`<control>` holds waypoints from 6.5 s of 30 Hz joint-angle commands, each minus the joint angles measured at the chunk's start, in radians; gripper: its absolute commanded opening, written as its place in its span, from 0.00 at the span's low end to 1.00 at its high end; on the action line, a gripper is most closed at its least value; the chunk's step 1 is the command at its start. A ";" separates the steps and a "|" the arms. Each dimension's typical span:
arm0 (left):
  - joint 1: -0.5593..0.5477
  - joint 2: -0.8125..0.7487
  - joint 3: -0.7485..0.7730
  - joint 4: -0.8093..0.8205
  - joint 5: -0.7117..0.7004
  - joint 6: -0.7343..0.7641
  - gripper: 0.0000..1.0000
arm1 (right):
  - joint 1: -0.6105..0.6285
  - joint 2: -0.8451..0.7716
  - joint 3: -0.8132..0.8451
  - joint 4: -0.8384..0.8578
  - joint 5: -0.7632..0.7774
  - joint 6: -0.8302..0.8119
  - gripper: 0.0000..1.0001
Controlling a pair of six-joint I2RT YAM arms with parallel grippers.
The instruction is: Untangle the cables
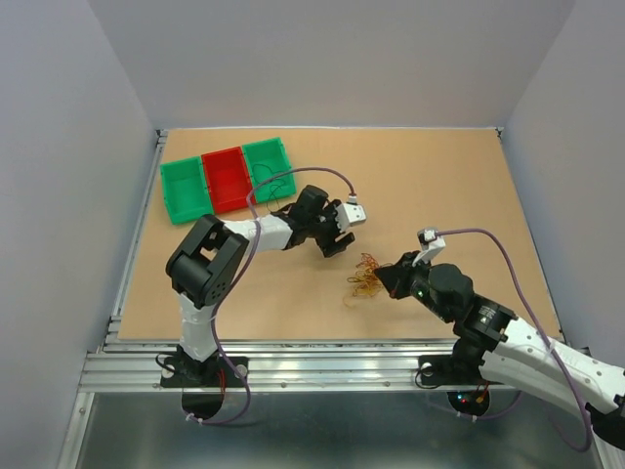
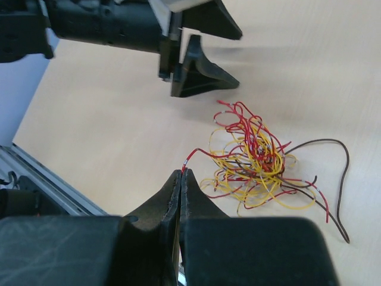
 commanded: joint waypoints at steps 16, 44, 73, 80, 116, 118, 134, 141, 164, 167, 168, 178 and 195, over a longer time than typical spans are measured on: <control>0.053 -0.408 -0.184 0.157 0.324 -0.082 0.86 | 0.009 0.137 0.182 0.083 0.080 -0.060 0.01; 0.128 -0.205 -0.017 0.192 -0.090 -0.315 0.00 | 0.009 -0.201 0.067 0.108 0.341 0.024 0.01; 0.069 -0.481 -0.109 0.096 0.209 -0.187 0.00 | 0.009 0.269 0.212 0.058 0.461 -0.140 0.89; -0.001 -0.500 -0.125 0.063 0.146 -0.147 0.00 | 0.009 0.336 0.159 0.467 0.217 -0.341 0.86; 0.464 -0.371 -0.049 0.275 0.191 -0.633 0.00 | 0.009 -0.164 0.050 0.034 0.734 -0.043 0.04; 0.444 -0.374 -0.049 0.277 0.227 -0.604 0.00 | 0.009 -0.063 0.091 0.034 0.664 -0.066 0.17; 0.273 -0.553 -0.131 0.237 0.252 -0.431 0.00 | 0.009 0.155 0.118 0.254 0.346 -0.258 0.84; 0.139 -0.632 -0.154 0.151 0.215 -0.320 0.00 | 0.009 0.293 0.180 0.457 0.131 -0.419 0.88; 0.090 -0.629 -0.157 0.214 -0.438 -0.365 0.07 | 0.009 0.087 0.084 0.275 0.315 -0.190 0.01; 0.091 -0.598 -0.148 0.218 -0.524 -0.365 0.10 | 0.009 0.028 0.084 0.223 0.283 -0.177 0.01; 0.093 -0.589 -0.146 0.224 -0.552 -0.363 0.13 | 0.009 0.018 0.085 0.209 0.284 -0.172 0.01; 0.143 -0.520 -0.106 0.240 -0.718 -0.368 0.38 | 0.008 -0.139 0.100 0.034 0.451 -0.074 0.00; 0.295 -0.546 -0.053 0.208 -0.664 -0.391 0.00 | 0.009 -0.173 0.110 -0.027 0.473 -0.052 0.03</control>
